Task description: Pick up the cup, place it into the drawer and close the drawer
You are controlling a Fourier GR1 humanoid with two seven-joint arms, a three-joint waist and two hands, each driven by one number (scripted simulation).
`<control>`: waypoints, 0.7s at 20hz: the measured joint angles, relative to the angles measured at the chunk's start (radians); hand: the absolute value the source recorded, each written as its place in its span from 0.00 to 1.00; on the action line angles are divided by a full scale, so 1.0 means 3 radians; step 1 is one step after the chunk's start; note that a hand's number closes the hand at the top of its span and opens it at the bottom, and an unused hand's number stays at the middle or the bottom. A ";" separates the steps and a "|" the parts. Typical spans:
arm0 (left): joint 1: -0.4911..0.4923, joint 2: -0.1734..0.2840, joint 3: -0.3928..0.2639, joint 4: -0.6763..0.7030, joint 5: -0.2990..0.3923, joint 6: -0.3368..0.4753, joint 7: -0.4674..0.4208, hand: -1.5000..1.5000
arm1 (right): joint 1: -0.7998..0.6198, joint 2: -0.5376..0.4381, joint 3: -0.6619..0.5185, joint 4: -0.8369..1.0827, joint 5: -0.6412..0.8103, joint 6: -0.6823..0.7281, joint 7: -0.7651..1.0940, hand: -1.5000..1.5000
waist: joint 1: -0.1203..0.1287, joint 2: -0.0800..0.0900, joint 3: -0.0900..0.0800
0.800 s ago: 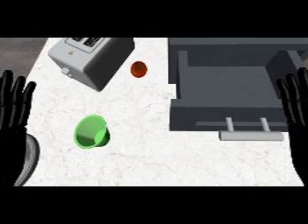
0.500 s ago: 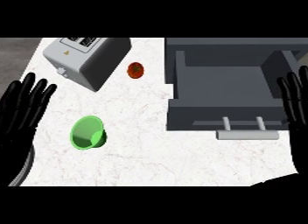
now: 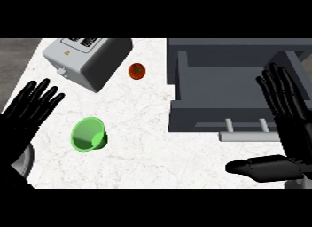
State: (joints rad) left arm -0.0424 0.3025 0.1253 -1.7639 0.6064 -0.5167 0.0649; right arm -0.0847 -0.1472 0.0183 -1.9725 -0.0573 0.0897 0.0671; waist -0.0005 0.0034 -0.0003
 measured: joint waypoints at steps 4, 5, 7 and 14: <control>-0.0138 0.0075 0.0113 0.0455 -0.0099 -0.0198 -0.0100 0.00 | -0.0166 -0.0031 -0.0095 0.0198 -0.0073 0.0078 -0.0007 0.00 | -0.0001 -0.0004 0.0000; -0.0165 0.0057 0.0116 0.0604 -0.0195 -0.0247 -0.0187 0.00 | -0.0221 -0.0039 -0.0107 0.0195 -0.0086 0.0082 0.0030 0.00 | -0.0004 -0.0004 0.0000; -0.0199 0.0003 0.0092 0.0815 -0.0410 -0.0291 -0.0338 0.00 | -0.0263 -0.0050 -0.0148 0.0233 -0.0108 0.0106 0.0009 0.00 | -0.0007 -0.0004 0.0000; -0.0426 -0.0012 0.0144 0.1762 -0.1025 -0.0424 -0.0962 0.00 | -0.0358 -0.0014 -0.0145 0.0265 -0.0032 0.0093 0.0022 0.00 | -0.0013 -0.0005 -0.0001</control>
State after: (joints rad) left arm -0.1701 0.2988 0.1686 -1.2352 0.2990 -0.6440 -0.2238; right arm -0.1920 -0.1514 -0.0252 -1.8930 -0.0669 0.1175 0.0737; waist -0.0044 0.0018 -0.0006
